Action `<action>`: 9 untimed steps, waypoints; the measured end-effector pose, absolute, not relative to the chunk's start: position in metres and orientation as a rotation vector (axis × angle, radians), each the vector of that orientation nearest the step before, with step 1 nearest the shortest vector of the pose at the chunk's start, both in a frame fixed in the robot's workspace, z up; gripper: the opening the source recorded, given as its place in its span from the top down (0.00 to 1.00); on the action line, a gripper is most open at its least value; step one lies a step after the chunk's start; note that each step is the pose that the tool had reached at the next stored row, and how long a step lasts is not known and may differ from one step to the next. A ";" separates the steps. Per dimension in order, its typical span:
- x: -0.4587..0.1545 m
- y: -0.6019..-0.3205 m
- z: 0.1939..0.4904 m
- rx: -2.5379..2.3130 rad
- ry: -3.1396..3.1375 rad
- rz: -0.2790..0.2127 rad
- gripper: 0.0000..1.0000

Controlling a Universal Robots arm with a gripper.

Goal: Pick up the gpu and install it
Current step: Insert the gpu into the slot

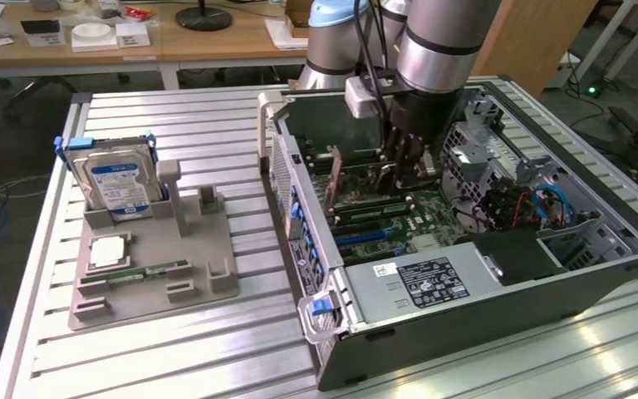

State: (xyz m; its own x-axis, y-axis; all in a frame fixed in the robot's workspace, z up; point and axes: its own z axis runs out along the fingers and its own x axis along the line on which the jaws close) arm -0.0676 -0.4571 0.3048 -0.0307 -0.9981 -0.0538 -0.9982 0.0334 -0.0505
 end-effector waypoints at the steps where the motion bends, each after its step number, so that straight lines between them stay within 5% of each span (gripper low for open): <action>1: -0.068 -0.457 0.303 -2.134 2.204 0.001 0.72; 9: -0.073 -0.457 0.295 -2.129 2.215 -0.005 0.72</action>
